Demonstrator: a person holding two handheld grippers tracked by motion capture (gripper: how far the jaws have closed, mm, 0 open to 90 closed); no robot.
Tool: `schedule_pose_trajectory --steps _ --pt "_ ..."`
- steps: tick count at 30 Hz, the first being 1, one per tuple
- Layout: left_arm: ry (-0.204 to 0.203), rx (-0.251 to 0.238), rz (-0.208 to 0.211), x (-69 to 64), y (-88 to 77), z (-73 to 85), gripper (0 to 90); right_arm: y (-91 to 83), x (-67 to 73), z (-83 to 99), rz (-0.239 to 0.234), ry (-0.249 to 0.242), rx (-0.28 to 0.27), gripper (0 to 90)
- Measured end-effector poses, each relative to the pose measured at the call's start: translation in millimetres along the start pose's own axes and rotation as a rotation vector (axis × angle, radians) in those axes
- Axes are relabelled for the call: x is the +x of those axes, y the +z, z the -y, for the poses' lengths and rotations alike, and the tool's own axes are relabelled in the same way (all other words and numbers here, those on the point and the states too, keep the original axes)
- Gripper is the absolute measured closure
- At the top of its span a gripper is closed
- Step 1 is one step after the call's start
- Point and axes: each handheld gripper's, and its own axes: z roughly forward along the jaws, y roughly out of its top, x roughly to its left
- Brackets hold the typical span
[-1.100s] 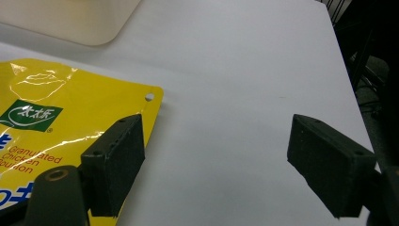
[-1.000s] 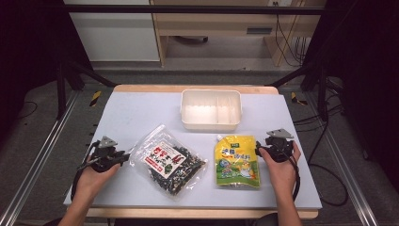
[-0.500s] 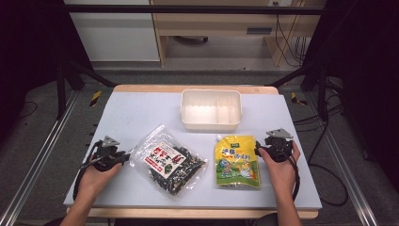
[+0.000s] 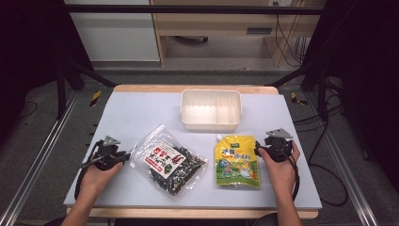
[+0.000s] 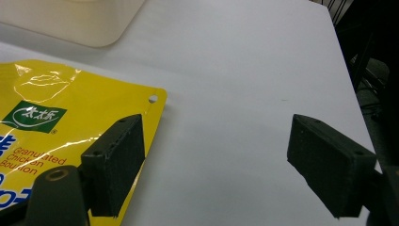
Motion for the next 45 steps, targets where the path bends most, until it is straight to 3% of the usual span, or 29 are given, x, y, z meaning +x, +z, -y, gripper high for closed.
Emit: schedule_pose_trajectory --steps 6,9,11,16,19,22,28,35,45 --pt "0.002 -0.004 0.011 -0.8 1.0 0.0 77.3 0.2 0.6 0.2 0.000 0.003 0.004 19.8" --pt "0.006 -0.004 0.005 -2.1 1.2 -0.3 78.0 0.1 1.2 -0.1 -0.002 0.008 0.007 19.8" --pt "0.010 0.009 -0.013 -2.1 1.8 -0.2 83.2 0.6 0.9 0.0 -0.001 -0.003 0.003 19.8" --pt "-0.001 0.006 -0.010 0.5 2.8 -0.1 86.6 0.7 0.9 0.0 -0.001 -0.007 0.002 19.8" --pt "0.021 0.016 -0.018 -0.5 2.4 -0.9 89.1 0.8 0.8 -0.1 0.000 -0.014 0.003 19.8" --pt "0.017 0.013 -0.022 -0.2 1.5 -1.6 89.8 0.9 1.3 -0.2 -0.001 -0.014 0.001 19.8" --pt "0.010 -0.018 -0.024 0.8 -3.9 -3.0 90.0 0.3 1.4 -0.1 -0.004 0.008 0.006 19.8" --pt "0.005 -0.055 -0.010 1.5 -12.7 -2.6 90.0 0.4 0.8 0.1 -0.003 -0.003 0.000 19.8" --pt "0.031 -0.122 -0.010 -3.9 -29.5 -4.7 90.0 -0.4 0.8 -0.3 -0.010 0.009 0.000 19.6"
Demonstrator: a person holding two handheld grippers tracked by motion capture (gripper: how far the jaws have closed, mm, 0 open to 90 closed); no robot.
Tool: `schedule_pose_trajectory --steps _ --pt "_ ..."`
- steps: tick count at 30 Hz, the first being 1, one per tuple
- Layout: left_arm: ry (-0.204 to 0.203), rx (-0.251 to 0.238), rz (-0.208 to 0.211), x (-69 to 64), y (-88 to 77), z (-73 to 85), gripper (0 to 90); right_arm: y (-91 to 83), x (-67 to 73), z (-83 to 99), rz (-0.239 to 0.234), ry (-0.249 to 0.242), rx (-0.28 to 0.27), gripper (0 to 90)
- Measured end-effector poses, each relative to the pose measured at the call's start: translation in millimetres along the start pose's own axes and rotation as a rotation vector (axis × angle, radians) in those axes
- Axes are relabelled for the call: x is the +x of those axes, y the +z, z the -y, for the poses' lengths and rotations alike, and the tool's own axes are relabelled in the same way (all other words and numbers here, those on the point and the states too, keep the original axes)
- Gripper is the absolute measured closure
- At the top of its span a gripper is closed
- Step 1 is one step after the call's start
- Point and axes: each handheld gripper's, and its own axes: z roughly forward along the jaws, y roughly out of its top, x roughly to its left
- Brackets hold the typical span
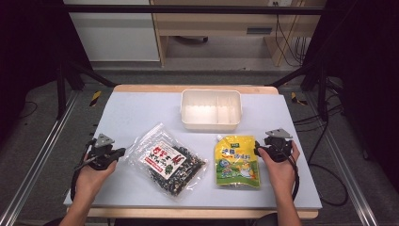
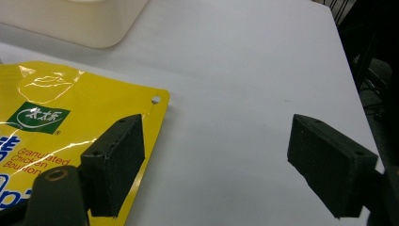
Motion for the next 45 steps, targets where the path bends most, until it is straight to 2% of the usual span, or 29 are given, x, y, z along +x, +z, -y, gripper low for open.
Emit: schedule_pose_trajectory --steps 7,15,17,18,19,21,23,26,28,31,32,36,37,39,40,43,45 --pt "0.007 -0.018 0.003 -2.2 -4.6 -1.5 90.0 0.1 0.2 0.0 -0.001 0.006 0.003 19.6" --pt "0.031 -0.036 0.001 -4.2 -10.8 -4.7 90.0 0.0 -1.4 0.2 0.006 -0.009 -0.007 19.6" --pt "0.023 -0.054 0.005 -4.9 -13.2 -6.0 90.0 -1.1 -0.9 -0.5 0.006 0.002 -0.012 19.8" --pt "0.035 -0.066 0.009 -6.3 -17.5 -8.5 90.0 -2.3 -0.8 -0.8 0.003 0.006 -0.013 19.9" --pt "0.035 -0.066 0.009 -6.3 -17.5 -8.5 90.0 -4.0 -0.5 -1.3 0.007 0.007 -0.023 20.0" --pt "0.037 -0.097 0.022 -8.8 -22.5 -12.1 90.0 -8.8 0.0 -3.0 0.008 0.008 -0.042 20.4" --pt "0.061 -0.107 0.022 -13.0 -27.6 -16.9 90.0 -11.8 1.2 -4.3 0.011 0.009 -0.056 20.7" --pt "0.078 -0.123 0.025 -18.0 -33.1 -23.6 90.0 -22.1 6.9 -10.3 0.004 0.017 -0.103 21.3" --pt "0.092 -0.135 0.027 -20.9 -37.5 -29.8 90.0 -33.1 16.3 -20.3 -0.007 -0.003 -0.149 21.5" --pt "0.102 -0.151 0.034 -23.8 -43.1 -38.3 90.0 -39.4 23.7 -27.6 -0.016 -0.021 -0.174 21.6" --pt "0.107 -0.154 0.036 -25.2 -44.4 -40.9 90.0 -45.0 30.9 -34.6 -0.027 -0.039 -0.196 22.0" --pt "0.130 -0.159 0.042 -30.3 -48.4 -50.3 90.0 -52.8 41.2 -43.3 -0.056 -0.063 -0.221 22.7" --pt "0.136 -0.159 0.044 -31.3 -49.3 -52.7 90.0 -57.6 48.0 -48.6 -0.082 -0.076 -0.236 23.5" --pt "0.150 -0.160 0.044 -33.5 -51.3 -58.2 90.0 -59.0 50.7 -50.8 -0.091 -0.086 -0.239 23.6" --pt "0.157 -0.159 0.044 -34.5 -52.5 -61.0 90.0 -63.6 58.1 -57.1 -0.111 -0.117 -0.248 23.6" --pt "0.184 -0.158 0.048 -38.5 -55.8 -70.3 90.0 -67.7 63.7 -63.4 -0.132 -0.134 -0.256 23.6" --pt "0.200 -0.154 0.048 -41.6 -56.8 -75.6 90.0 -73.1 70.2 -73.2 -0.156 -0.168 -0.263 23.6"
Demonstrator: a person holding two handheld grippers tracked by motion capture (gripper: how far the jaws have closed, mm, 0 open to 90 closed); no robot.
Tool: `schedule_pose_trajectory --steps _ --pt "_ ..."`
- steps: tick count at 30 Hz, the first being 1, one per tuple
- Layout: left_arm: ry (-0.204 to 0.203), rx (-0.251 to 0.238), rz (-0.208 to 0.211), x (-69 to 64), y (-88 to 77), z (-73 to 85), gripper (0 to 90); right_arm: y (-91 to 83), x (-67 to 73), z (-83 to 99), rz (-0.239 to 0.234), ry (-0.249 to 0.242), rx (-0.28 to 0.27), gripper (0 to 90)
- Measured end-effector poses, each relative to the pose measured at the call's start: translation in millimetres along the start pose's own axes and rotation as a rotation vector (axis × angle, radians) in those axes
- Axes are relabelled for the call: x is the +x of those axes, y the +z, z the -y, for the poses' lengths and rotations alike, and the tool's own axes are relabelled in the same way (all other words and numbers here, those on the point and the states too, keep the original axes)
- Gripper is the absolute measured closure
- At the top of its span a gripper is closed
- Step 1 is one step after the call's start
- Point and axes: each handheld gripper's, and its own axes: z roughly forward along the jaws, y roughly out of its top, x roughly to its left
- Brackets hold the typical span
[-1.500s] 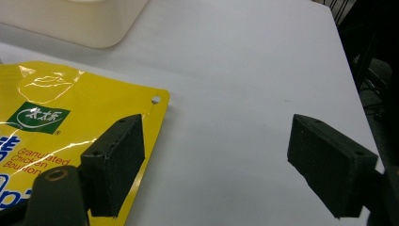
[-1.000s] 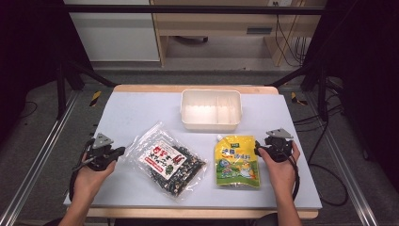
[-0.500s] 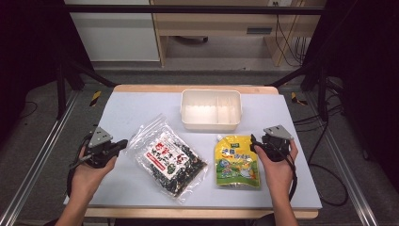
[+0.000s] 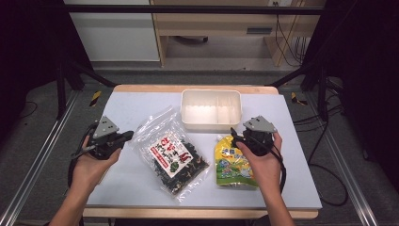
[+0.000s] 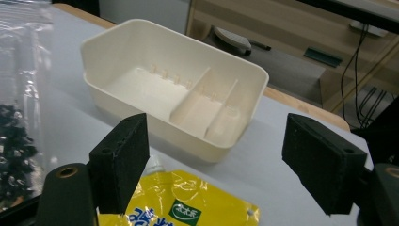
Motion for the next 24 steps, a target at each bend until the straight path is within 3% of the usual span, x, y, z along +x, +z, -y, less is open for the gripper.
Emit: schedule_pose_trajectory --steps 6,15,18,24 --pt "0.065 0.003 -0.004 -7.4 3.9 -25.3 90.0 -3.0 4.3 -27.8 -0.048 -0.063 -0.012 23.5" --pt "0.099 0.001 0.010 -4.8 15.5 -47.6 90.0 7.0 -4.3 -48.9 -0.103 -0.107 0.016 23.5" --pt "0.106 -0.007 0.025 -4.5 17.5 -55.3 90.0 9.8 -7.5 -57.0 -0.150 -0.120 0.020 23.0" --pt "0.126 -0.027 0.032 -10.6 18.9 -68.8 90.0 10.7 -11.7 -69.0 -0.200 -0.146 0.036 21.6"
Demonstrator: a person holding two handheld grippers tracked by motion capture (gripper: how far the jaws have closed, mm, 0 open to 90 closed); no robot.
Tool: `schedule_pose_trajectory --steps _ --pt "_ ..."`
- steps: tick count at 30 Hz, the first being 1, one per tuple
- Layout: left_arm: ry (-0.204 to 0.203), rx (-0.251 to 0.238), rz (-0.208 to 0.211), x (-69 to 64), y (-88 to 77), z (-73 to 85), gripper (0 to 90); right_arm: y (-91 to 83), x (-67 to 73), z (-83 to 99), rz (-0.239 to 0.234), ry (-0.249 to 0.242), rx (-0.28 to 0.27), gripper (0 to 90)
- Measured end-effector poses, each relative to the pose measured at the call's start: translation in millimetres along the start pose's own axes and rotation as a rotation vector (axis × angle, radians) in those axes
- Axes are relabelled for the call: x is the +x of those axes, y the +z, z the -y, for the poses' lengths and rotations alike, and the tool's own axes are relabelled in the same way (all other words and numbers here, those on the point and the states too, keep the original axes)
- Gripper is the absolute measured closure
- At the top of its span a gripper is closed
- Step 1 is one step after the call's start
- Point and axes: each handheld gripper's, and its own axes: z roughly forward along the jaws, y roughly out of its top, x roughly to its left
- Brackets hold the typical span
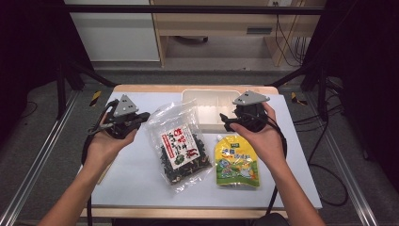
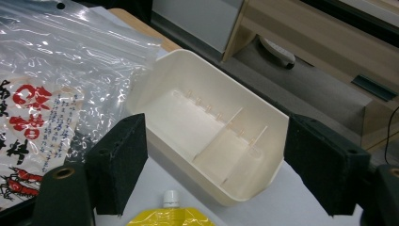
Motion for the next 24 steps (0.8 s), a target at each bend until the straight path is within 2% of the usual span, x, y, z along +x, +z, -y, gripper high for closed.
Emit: schedule_pose_trajectory --steps 11,15,17,24 --pt "0.045 -0.020 0.019 -14.4 -3.6 -22.5 90.0 -9.5 -4.7 -11.7 -0.024 -0.057 0.010 16.8" --pt "0.065 -0.030 0.026 -19.5 -5.5 -31.7 90.0 -16.8 -7.9 -18.2 -0.011 -0.108 0.014 16.1" --pt "0.077 -0.030 0.028 -21.7 -6.1 -35.9 90.0 -18.1 -8.6 -19.8 -0.012 -0.115 0.017 16.1" --pt "0.098 -0.035 0.037 -27.1 -5.6 -45.3 90.0 -22.3 -14.9 -28.6 -0.052 -0.146 0.046 16.1"
